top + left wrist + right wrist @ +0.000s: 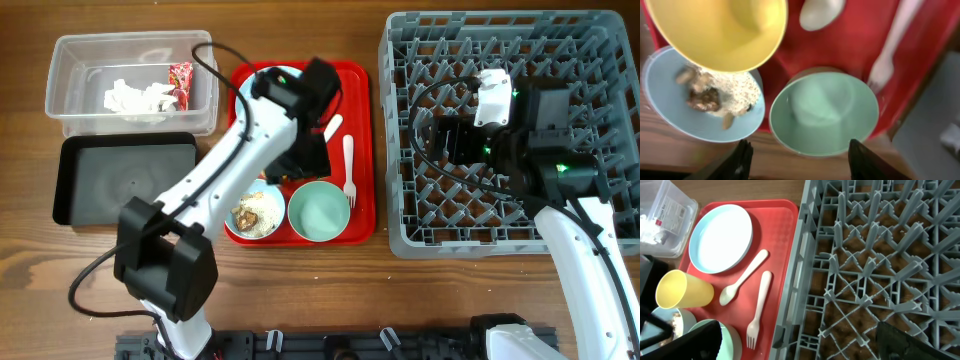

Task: Sort waste into correct bins and load items into the dishwasher rack
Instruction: 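Reach the left gripper to the light-blue bowl and grasp its rim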

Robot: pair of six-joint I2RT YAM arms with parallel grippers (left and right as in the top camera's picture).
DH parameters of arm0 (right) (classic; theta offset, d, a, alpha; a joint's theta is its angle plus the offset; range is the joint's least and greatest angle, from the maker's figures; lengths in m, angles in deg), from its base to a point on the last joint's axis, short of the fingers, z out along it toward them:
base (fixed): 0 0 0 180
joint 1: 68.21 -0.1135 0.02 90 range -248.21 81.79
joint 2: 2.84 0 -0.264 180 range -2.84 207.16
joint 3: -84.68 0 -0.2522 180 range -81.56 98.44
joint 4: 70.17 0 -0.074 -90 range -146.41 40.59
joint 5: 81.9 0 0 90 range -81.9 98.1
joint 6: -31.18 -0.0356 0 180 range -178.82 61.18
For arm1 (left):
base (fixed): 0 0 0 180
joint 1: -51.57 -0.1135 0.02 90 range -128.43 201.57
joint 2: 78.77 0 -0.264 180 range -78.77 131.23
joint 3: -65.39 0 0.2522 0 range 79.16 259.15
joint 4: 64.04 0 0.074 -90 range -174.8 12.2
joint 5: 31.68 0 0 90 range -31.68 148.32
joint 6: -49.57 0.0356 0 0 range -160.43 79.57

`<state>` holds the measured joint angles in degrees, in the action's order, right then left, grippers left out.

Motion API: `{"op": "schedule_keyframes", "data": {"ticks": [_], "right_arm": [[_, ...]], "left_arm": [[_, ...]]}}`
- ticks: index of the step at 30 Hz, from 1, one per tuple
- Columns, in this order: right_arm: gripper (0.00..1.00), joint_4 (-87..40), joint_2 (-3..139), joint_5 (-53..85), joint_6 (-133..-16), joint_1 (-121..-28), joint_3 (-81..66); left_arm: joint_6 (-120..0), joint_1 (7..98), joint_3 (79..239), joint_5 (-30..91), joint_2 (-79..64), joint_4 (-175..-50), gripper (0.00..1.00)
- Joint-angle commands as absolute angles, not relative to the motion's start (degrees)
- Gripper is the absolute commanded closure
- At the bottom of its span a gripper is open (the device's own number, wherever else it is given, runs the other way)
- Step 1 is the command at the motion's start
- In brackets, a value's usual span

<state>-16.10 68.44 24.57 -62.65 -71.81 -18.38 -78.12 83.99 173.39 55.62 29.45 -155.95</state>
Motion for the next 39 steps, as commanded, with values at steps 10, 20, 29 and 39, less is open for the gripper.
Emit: {"op": "schedule_keyframes", "data": {"ticks": [10,20,29,39], "right_arm": [[0.0,-15.2,68.94,24.31,-63.51,-71.9,-17.18],[0.0,-15.22,68.94,24.31,-63.51,-71.9,-17.18],[0.01,-15.2,68.94,24.33,-63.48,-71.9,-17.18],[0.0,-15.18,68.94,24.55,-63.55,-71.9,-17.18]], "left_arm": [[-90.36,84.04,163.66,61.02,29.65,-149.24,0.44],[-90.36,82.9,159.1,62.9,29.65,-145.61,0.46],[-90.15,82.31,154.11,62.88,29.65,-139.69,0.51],[-90.17,82.29,152.54,62.85,29.65,-137.79,0.7]]}}
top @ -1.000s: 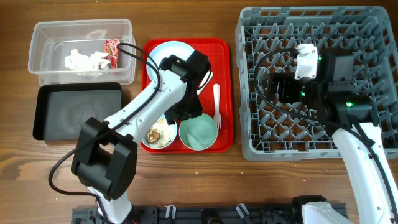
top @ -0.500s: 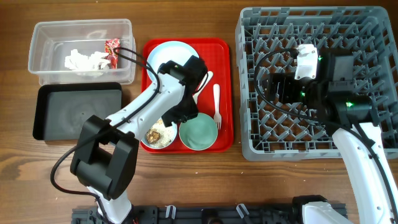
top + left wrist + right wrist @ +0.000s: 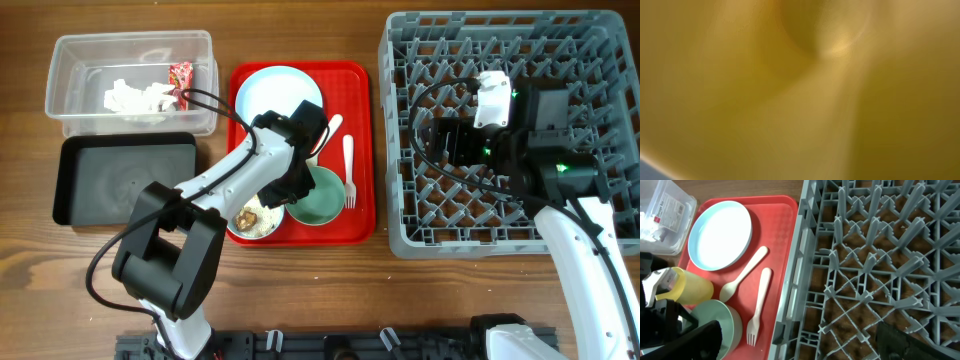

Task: Sort waste into correct bins and load items into the dishwasher rack
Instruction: 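Reach the left gripper to the light-blue bowl and grasp its rim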

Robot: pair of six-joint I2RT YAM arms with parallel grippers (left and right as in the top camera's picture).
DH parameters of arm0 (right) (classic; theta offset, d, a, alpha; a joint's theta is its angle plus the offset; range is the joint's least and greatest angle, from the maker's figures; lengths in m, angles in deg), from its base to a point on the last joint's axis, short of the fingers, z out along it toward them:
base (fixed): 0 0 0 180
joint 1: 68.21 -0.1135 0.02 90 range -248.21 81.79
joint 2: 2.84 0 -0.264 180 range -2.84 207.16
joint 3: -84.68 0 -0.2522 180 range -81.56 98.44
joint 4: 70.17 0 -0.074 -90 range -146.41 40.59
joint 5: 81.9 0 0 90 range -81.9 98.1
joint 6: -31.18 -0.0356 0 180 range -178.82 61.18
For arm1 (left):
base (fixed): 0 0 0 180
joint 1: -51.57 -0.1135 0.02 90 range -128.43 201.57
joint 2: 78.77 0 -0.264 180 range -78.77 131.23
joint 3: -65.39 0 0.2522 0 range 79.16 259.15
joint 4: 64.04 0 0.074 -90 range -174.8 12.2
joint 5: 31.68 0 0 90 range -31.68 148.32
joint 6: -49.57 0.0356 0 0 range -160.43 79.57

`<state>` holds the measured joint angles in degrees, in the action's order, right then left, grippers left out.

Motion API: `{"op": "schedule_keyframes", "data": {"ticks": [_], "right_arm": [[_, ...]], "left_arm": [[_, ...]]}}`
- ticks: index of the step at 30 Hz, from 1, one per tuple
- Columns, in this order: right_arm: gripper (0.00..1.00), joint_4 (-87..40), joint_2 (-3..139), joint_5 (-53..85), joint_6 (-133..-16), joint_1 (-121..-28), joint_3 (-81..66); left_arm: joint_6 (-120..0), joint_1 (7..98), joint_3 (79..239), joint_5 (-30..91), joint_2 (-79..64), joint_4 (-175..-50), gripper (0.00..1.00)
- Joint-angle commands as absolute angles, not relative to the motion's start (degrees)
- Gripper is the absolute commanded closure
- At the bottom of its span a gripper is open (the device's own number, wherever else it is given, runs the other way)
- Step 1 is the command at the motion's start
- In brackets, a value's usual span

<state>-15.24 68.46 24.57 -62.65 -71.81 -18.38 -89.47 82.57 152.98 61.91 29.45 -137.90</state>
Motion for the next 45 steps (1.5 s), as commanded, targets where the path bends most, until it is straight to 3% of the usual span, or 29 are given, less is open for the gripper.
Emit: {"op": "schedule_keyframes", "data": {"ticks": [1,4,7,38,45], "right_arm": [[0.0,-15.18,68.94,24.55,-63.51,-71.9,-17.18],[0.0,-15.2,68.94,24.55,-63.53,-71.9,-17.18],[0.0,-15.2,68.94,24.55,-63.55,-71.9,-17.18],[0.0,-15.68,68.94,24.74,-64.97,-71.9,-17.18],[0.0,-15.51,68.94,24.72,-64.97,-71.9,-17.18]], "left_arm": [[-90.15,82.29,152.54,62.66,29.65,-137.81,0.72],[-90.12,82.13,152.58,61.04,29.52,-137.79,0.8],[-88.42,81.89,152.78,58.5,29.08,-137.53,0.82],[-79.94,79.25,152.67,55.42,14.9,-138.31,0.75],[-94.1,79.25,150.29,63.09,16.06,-138.73,0.76]]}}
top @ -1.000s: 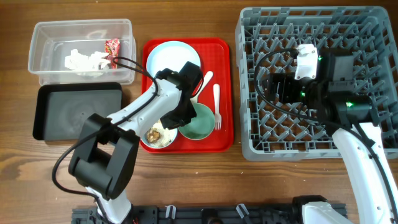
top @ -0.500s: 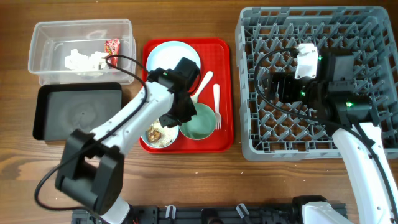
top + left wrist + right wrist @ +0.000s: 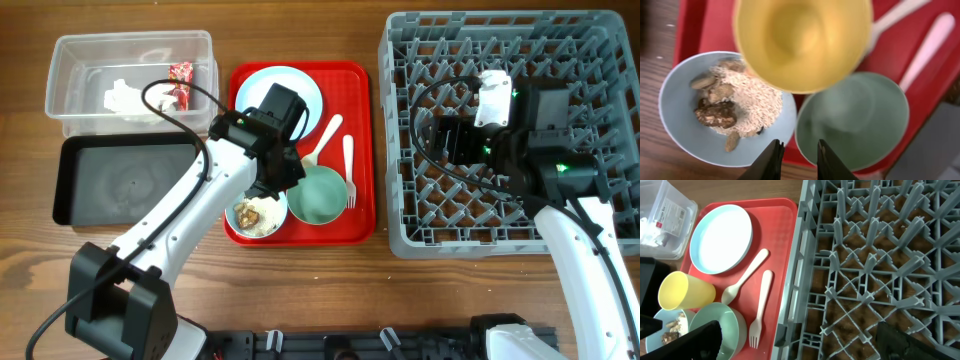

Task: Sort waste into correct bins and load items into the dishwasher rack
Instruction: 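Reach the left gripper to the light-blue bowl and grasp its rim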

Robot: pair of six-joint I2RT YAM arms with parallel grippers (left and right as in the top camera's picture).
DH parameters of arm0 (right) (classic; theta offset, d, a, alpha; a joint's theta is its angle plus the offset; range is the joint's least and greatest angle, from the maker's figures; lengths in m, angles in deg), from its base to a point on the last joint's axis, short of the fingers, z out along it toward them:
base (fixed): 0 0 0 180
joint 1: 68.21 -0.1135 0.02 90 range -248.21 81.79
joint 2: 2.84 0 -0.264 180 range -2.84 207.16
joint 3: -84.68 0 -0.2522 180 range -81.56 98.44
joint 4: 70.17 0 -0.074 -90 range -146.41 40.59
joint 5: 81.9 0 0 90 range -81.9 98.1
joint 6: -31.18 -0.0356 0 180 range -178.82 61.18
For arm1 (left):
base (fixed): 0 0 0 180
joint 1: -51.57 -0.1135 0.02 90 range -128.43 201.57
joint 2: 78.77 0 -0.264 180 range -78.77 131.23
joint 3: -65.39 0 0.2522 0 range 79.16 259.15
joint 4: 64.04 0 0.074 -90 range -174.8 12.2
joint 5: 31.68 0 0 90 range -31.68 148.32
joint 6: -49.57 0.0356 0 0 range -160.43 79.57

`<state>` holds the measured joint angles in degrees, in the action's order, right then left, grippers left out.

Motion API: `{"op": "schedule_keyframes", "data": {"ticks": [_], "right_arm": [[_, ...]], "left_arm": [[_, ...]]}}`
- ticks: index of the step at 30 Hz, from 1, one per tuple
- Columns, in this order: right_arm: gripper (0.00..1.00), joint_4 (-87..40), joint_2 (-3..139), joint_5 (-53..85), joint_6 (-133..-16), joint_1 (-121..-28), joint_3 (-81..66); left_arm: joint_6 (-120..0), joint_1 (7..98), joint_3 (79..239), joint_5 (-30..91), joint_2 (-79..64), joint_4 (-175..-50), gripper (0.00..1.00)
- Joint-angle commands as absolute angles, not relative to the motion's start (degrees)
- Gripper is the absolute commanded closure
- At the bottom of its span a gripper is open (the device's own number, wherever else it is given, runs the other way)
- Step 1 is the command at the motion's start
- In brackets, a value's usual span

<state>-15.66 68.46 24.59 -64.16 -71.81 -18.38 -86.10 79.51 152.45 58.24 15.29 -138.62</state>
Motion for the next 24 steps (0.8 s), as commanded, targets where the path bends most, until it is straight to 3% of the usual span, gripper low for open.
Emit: {"op": "schedule_keyframes", "data": {"ticks": [1,10,13,24], "right_arm": [[0.0,-15.44,68.94,24.72,-64.97,-71.9,-17.18],[0.0,-15.4,68.94,24.72,-64.97,-71.9,-17.18],[0.0,-15.31,68.94,24.74,-64.99,-71.9,-17.18],[0.0,-15.18,68.94,24.72,-64.99,-71.9,-17.18]], "left_arm": [[-94.87,79.25,149.72,63.44,16.08,-138.51,0.75],[-95.13,79.25,141.61,63.79,16.19,-125.77,0.7],[-95.11,79.25,140.23,63.79,16.3,-122.18,0.63],[-94.93,79.25,139.99,63.79,19.9,-121.85,0.59]]}}
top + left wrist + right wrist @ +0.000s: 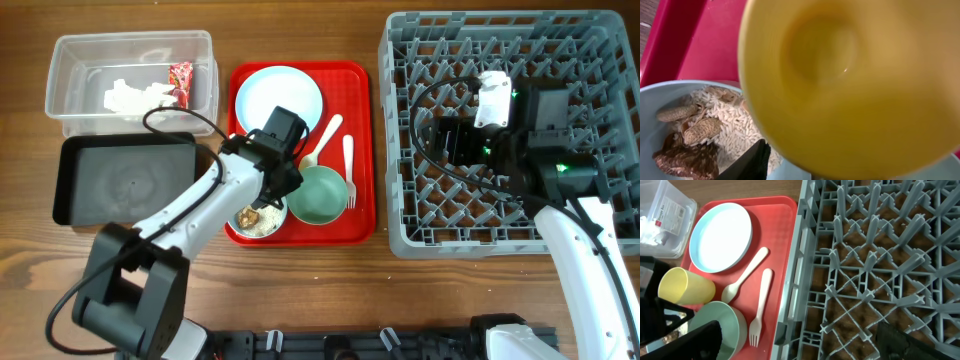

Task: Sort waste into correct bins and load items into the dishwasher rack
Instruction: 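Reach the left gripper to the light-blue bowl and grasp its rim, then lift the bowl over the black tray and tip out the scraps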

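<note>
A yellow cup (850, 85) lies on its side on the red tray (352, 95), its mouth filling the left wrist view; it also shows as the yellow cup (679, 287). My left gripper (277, 175) is right at it. Only one finger (754, 161) shows, below the rim, and the cup hides the other. Under it sits a blue bowl of rice and scraps (685, 125), also the blue bowl (255, 218). A green bowl (320, 196), blue plate (278, 95), spoon (320, 142) and fork (349, 170) share the tray. My right gripper (800, 345) hangs open over the grey rack (600, 235).
A clear bin (60, 100) with crumpled paper and a red wrapper stands at the back left. In front of it is a black bin (75, 205). The rack's upright tines stand under the right arm.
My left gripper has moved in close to the yellow cup, which now fills the wrist view and hides one finger. The right arm has not moved.
First my left gripper hung wide open above the two bowls, the cup at the view's top. Then it was pressed so close that the cup filled the view. Then it stood back, fingers nearly together and empty. Now it is close at the cup again.
</note>
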Robot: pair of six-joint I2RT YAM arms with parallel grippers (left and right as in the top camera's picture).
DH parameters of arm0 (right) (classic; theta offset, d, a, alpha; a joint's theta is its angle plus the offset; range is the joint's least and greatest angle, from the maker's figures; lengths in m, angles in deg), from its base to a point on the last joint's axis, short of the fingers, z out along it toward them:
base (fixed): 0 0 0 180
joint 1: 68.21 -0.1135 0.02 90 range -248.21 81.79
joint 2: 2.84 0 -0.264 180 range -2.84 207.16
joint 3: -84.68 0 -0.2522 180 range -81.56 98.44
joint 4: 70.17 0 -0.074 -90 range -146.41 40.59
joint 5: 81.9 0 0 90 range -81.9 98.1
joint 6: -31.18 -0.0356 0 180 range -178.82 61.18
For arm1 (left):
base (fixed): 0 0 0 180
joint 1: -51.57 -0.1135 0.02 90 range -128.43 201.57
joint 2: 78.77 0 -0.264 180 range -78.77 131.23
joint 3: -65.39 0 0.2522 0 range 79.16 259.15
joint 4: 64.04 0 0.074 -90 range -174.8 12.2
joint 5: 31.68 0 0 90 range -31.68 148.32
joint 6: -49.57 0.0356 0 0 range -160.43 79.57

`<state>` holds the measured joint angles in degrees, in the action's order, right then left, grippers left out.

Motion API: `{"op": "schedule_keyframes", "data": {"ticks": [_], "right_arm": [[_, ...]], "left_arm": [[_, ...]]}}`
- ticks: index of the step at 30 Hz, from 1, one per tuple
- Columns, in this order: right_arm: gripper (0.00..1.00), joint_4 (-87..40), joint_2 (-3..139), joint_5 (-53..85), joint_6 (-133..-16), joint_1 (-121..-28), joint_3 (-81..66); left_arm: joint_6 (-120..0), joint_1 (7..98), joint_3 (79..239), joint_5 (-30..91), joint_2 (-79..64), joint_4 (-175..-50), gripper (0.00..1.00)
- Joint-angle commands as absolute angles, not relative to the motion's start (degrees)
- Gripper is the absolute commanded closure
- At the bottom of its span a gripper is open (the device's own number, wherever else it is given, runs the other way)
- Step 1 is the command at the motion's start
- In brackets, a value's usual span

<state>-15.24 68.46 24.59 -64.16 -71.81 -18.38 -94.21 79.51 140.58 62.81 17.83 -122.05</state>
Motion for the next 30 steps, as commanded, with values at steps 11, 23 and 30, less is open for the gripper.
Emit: {"op": "schedule_keyframes", "data": {"ticks": [11,23,30], "right_arm": [[0.0,-15.2,68.94,24.7,-64.93,-71.9,-17.18],[0.0,-15.2,68.94,24.7,-64.93,-71.9,-17.18],[0.0,-15.22,68.94,24.7,-64.97,-71.9,-17.18]], "left_arm": [[-94.89,79.25,140.02,63.09,20.56,-121.77,0.96],[-82.28,79.16,144.93,50.31,12.93,-127.67,0.96],[-71.13,74.4,147.45,43.51,3.09,-130.82,0.96]]}}
